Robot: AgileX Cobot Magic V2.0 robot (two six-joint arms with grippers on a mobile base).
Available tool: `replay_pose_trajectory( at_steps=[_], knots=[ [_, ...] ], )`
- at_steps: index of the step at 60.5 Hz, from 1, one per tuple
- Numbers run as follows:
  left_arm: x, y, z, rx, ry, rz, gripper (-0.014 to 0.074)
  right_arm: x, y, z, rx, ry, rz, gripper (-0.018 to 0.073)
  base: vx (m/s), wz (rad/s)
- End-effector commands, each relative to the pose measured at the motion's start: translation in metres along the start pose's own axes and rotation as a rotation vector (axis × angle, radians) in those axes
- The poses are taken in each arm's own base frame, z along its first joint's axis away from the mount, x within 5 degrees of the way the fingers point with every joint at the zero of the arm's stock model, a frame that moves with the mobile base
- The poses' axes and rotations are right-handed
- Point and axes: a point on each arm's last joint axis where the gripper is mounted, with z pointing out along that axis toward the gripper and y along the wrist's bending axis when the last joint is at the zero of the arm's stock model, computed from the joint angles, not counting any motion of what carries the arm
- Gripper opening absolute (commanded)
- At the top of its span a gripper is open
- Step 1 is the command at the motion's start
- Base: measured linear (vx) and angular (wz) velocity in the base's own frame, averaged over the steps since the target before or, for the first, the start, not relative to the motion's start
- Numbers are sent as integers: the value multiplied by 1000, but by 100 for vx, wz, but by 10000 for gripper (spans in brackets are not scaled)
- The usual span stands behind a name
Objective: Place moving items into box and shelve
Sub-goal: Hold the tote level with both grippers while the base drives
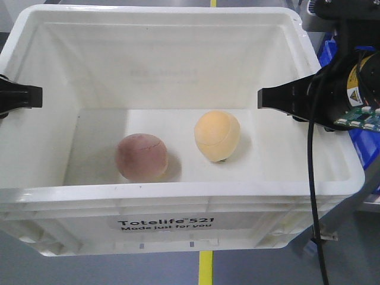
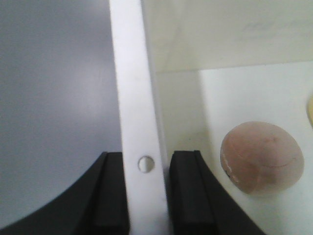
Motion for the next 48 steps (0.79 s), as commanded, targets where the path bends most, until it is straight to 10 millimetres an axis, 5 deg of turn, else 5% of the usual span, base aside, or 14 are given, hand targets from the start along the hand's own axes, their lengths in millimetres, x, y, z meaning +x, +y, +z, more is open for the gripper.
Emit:
replay_pose_trajectory(
  at_steps=[1,48],
  knots=[
    [-18,-1,-19,46,-181,10,-22,-21,-10,-20,-7,-193,-22,75,41,-5],
    [-18,-1,-19,46,-181,10,-22,-21,-9,-20,-8,-194,-22,75,42,-6]
  ],
)
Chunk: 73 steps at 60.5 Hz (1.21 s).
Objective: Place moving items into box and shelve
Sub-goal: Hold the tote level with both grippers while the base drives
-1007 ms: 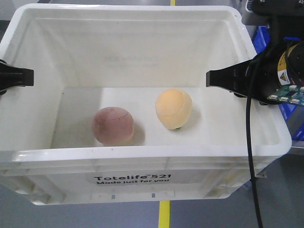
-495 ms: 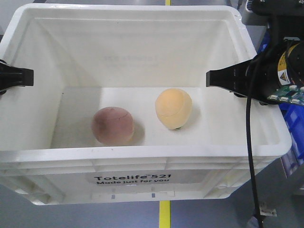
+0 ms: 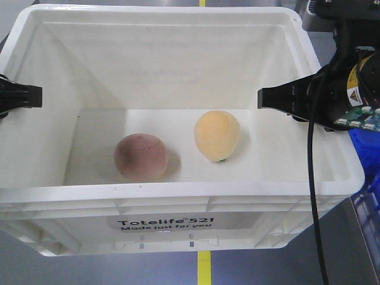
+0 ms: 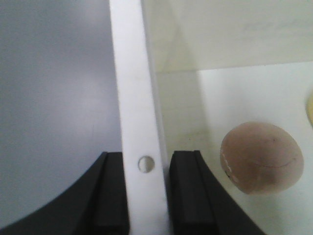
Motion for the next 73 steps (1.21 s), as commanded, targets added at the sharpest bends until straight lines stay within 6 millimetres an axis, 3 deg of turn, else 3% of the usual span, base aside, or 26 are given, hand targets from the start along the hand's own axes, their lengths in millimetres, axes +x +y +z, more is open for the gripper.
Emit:
replay_pose_trajectory(
  at_steps=[1,73],
  knots=[
    [-18,-1,-19,46,-181,10,-22,-21,-9,-20,-8,-194,-22,75,42,-6],
    [-18,-1,-18,45,-178,11,-22,-21,-10,-20,-6,-193,-22,75,43,-3]
  ],
)
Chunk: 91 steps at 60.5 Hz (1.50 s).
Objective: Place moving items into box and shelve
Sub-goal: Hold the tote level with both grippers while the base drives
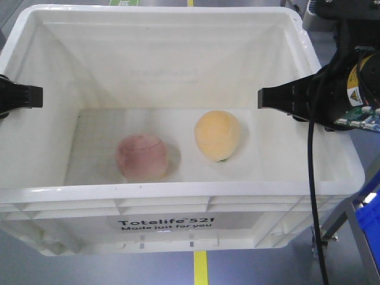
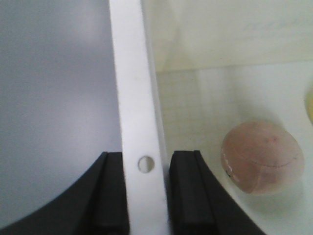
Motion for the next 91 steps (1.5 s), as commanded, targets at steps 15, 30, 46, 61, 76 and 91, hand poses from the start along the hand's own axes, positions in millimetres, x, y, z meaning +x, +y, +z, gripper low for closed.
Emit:
replay_pose_trajectory(
  at_steps=[15,30,46,61,76,91],
  knots=[
    [-18,-1,-18,45,-179,11,-22,-21,-10,-20,-7,-191,-21,75,44,-5],
    [-18,-1,-18,45,-179,11,-22,-21,-10,-20,-6,-190,-21,75,43,-3],
    [-18,-1,-18,45,-179,11,-22,-21,-10,-20,-5,-189,-21,75,41,-2],
    [-18,-1,-18,45,-179,11,-22,-21,-10,-20,-5,-189,-21,75,41,0],
    [-18,-1,-18,45,-179,11,-22,-21,-10,-20,-5,-189,-21,75,41,-1],
    [-18,-1,-18,45,-179,11,-22,-21,-10,-20,-5,-189,-21,75,40,-3]
  ],
)
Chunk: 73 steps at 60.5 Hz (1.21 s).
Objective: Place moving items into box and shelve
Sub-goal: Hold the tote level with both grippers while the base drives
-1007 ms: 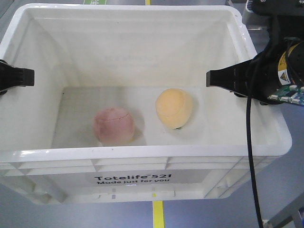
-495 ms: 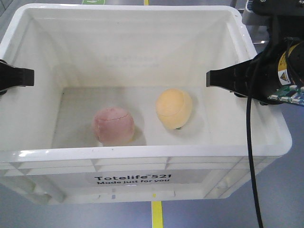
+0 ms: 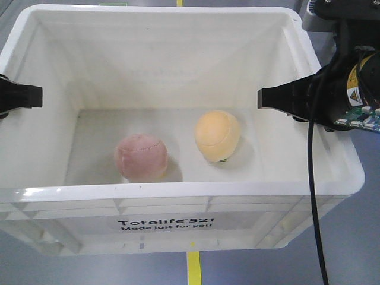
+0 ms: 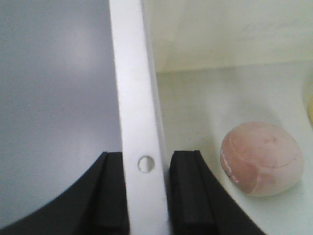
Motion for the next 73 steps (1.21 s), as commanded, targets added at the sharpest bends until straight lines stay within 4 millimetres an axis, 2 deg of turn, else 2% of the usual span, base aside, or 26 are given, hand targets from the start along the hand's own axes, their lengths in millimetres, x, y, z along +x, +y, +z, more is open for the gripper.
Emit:
replay_pose_trajectory(
  at_steps=[1,73],
  knots=[
    [-18,-1,-18,45,-179,11,-22,-21,-10,-20,-5,-191,-22,75,40,-4],
    [-18,-1,-18,45,-179,11,-22,-21,-10,-20,-5,-191,-22,75,36,-4]
  ],
)
